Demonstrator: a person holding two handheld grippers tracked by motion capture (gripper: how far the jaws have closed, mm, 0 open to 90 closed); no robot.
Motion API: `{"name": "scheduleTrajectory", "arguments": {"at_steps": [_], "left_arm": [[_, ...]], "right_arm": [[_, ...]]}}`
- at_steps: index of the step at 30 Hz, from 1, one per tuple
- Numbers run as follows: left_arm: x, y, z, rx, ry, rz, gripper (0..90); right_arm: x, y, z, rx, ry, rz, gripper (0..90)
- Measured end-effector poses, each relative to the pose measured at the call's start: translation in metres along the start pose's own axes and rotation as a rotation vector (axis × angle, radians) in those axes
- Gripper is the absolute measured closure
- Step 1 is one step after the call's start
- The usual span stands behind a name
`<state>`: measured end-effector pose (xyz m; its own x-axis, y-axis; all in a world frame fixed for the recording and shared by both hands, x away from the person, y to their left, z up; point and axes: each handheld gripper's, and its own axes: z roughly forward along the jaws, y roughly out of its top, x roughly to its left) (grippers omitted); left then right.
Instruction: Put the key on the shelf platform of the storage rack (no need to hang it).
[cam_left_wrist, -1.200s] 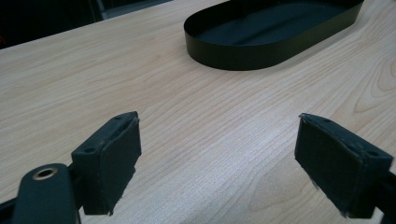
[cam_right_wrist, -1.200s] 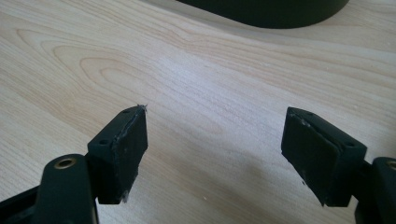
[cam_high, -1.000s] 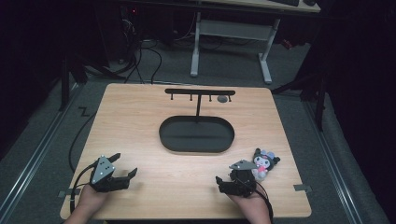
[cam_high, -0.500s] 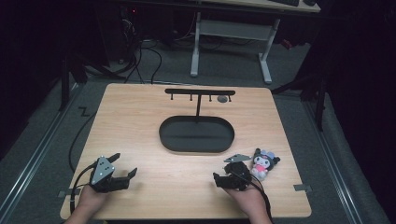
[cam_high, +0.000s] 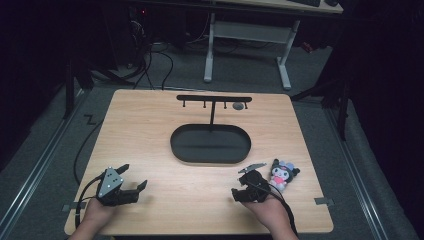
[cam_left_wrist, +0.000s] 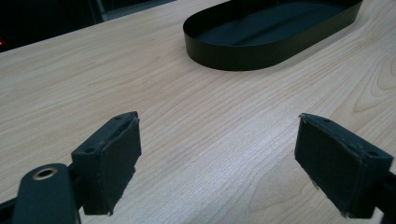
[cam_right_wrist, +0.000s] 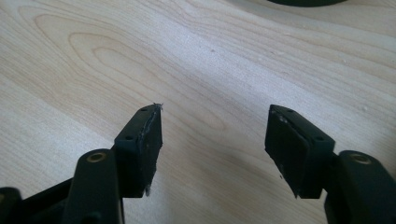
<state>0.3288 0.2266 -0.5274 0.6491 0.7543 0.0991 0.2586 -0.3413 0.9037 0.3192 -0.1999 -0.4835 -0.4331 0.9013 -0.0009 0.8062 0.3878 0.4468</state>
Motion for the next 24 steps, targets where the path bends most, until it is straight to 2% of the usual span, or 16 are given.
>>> {"name": "scheduleTrajectory", "arguments": {"at_steps": [1,3,5,8,12,13,14,15,17,18,19,21,22,24], "left_arm": [[0.000,0.000,0.000,0.000,-0.001,0.000,15.5],[0.000,0.000,0.000,0.000,-0.001,-0.001,15.5],[0.000,0.000,0.000,0.000,0.000,-0.001,15.4],[0.000,0.000,0.000,0.001,-0.002,0.002,15.5],[0.000,0.000,0.000,0.000,-0.001,0.005,15.5],[0.000,0.000,0.000,0.000,-0.001,0.005,15.5],[-0.001,0.000,0.000,0.001,0.000,0.007,15.5],[-0.001,0.000,0.000,0.001,0.001,0.006,15.5],[-0.001,0.000,0.000,0.001,0.001,0.005,15.4],[-0.001,0.000,0.000,0.001,0.001,0.005,15.4],[-0.001,0.000,0.000,0.000,0.001,0.005,15.5],[-0.001,0.000,0.000,0.001,0.001,0.006,15.5],[-0.001,0.000,0.000,0.002,0.001,0.006,15.5],[-0.001,0.000,0.000,0.002,0.001,0.009,15.5]], "right_arm": [[-0.001,0.003,-0.003,0.029,-0.008,-0.027,39.7],[-0.001,0.003,-0.004,0.031,-0.014,-0.038,40.4],[-0.005,0.005,-0.005,0.036,-0.015,-0.034,41.5],[-0.015,0.007,-0.007,0.047,-0.019,0.000,46.4],[-0.023,0.010,-0.008,0.063,-0.041,0.012,62.4],[-0.023,0.010,-0.008,0.063,-0.041,0.012,62.4],[-0.026,0.011,-0.009,0.076,-0.051,0.013,67.1],[-0.031,0.013,-0.009,0.087,-0.078,0.006,78.2],[-0.036,0.014,-0.010,0.088,-0.080,0.021,85.1],[-0.040,0.015,-0.011,0.088,-0.096,0.029,87.7],[-0.043,0.015,-0.012,0.089,-0.095,0.047,89.1],[-0.045,0.015,-0.013,0.090,-0.096,0.051,89.8],[-0.052,0.015,-0.015,0.090,-0.120,0.071,90.0],[-0.057,0.013,-0.016,0.091,-0.124,0.089,90.0]]}}
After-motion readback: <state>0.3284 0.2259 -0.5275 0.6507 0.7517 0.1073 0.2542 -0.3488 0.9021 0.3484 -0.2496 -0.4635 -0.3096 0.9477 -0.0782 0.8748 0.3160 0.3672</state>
